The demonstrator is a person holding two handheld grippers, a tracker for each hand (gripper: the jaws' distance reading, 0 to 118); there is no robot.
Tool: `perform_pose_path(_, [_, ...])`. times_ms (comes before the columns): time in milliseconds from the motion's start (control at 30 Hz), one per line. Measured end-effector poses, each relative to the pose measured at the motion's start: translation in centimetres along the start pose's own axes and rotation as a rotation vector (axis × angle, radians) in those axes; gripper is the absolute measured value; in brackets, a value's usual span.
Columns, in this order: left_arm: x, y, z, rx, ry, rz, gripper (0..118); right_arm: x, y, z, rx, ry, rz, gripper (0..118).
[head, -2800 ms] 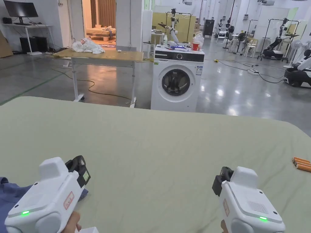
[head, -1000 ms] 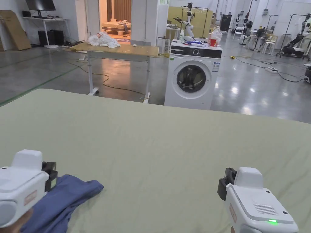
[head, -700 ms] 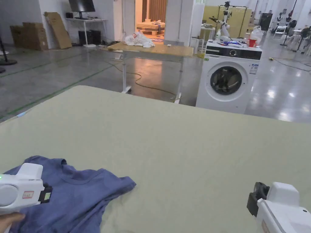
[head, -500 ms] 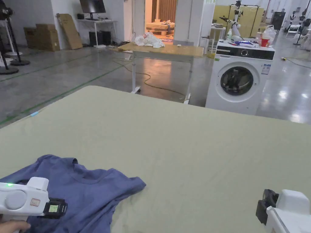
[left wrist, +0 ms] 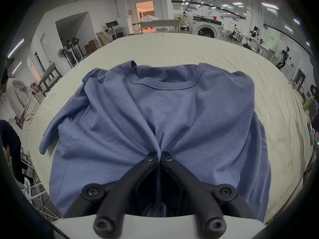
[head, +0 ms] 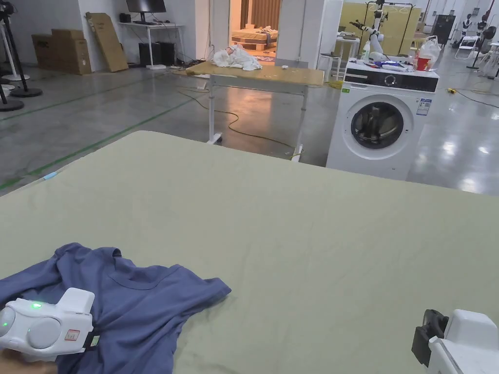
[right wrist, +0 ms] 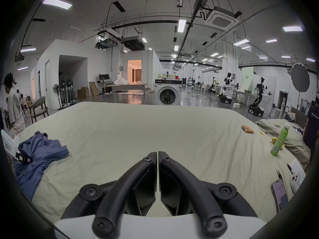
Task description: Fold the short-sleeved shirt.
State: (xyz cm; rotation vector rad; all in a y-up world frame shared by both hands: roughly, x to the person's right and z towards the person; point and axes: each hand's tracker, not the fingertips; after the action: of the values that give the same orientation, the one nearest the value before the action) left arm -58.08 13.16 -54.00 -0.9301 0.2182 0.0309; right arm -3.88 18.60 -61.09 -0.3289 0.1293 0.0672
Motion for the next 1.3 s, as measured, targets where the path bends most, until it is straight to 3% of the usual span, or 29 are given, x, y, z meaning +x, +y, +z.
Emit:
perform_pose_path(100, [-0.6,0.0,0.6,0.027,-0.009,0.015,0,0.0,0.0,0.1,0.003,-0.005,-0.006,1])
perform_pose_path(500, [-2.8,4.4,9.9,0.417,-0.063,0.181,0,0.3,0.4,0.4,0.014,0.002,-0.001,1])
perform_pose_path(700, [-1.4,8.9,14.0,0.569,-0.116,0.105,0,0.8,0.9,1.0,0.032,0.003,-0.009,1])
perform_pose_path(967, [5.9,14.9,19.0,0.728,-0.251,-0.052,0,2.5,1.9,2.4,0.065,-0.016,-0.03,1])
perform_pose_path(1300, [19.7,20.8,20.9,0.794,-0.547,-0.216,0,7.2,2.9,5.7,0.124,-0.095,-0.073,1])
